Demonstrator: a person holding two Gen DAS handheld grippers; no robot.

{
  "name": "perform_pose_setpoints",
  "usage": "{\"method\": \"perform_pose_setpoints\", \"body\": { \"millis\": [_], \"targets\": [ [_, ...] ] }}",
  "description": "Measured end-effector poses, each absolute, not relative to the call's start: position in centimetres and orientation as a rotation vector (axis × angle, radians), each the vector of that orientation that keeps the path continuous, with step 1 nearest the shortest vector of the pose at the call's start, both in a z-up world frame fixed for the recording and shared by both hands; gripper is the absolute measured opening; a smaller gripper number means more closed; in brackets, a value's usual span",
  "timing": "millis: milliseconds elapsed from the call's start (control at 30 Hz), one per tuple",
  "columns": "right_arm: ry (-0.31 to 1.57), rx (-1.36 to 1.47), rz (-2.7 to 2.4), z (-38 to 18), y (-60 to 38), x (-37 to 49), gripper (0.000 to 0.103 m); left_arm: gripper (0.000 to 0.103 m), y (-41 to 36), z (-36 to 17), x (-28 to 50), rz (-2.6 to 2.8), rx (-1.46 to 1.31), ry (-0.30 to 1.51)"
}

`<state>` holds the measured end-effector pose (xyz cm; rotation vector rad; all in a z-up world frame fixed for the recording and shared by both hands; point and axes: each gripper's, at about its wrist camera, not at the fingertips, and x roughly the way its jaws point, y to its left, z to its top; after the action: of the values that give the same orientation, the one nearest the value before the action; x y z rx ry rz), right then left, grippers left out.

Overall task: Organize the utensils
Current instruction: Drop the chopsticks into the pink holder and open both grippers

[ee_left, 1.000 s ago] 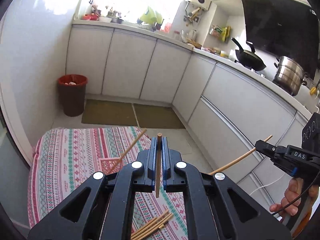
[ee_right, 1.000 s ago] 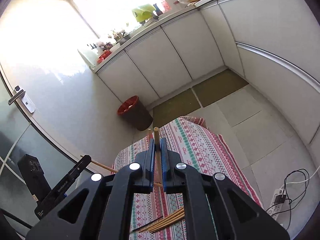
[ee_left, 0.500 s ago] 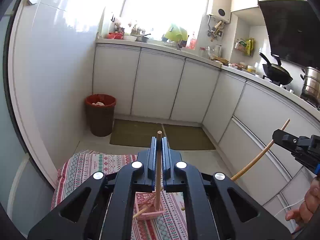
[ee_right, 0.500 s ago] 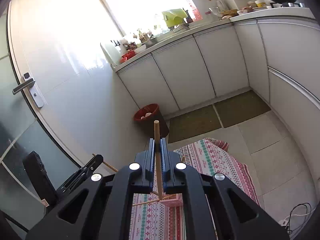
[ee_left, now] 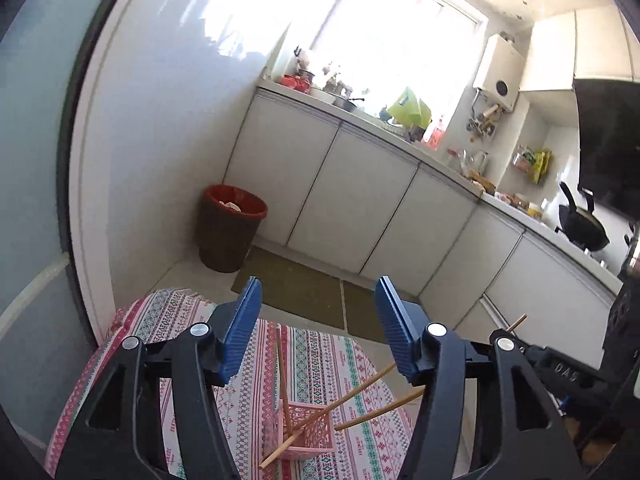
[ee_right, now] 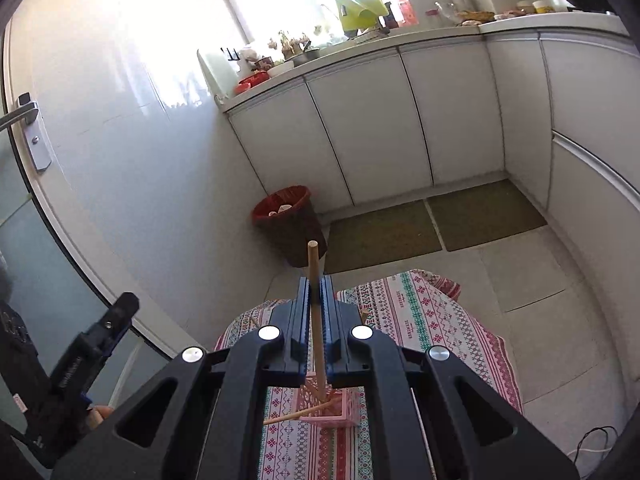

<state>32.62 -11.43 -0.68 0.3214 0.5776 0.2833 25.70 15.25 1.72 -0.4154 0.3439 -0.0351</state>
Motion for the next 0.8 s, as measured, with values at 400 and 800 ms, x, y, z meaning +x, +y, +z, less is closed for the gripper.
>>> {"method": "perform_pose_setpoints", "body": {
  "millis": [400,800],
  "targets": [
    [0.623,0.241,0.284,-3.8,-7.5,34.5,0.011,0.059,17.8,2.0,25.3,0.023,-0.44,0.389],
    [0.601,0.275,0.23,-2.4,-10.3,31.2,0.049,0.074,15.9,3.1,23.7,-0.036,-0.385,0.423]
  ]
}}
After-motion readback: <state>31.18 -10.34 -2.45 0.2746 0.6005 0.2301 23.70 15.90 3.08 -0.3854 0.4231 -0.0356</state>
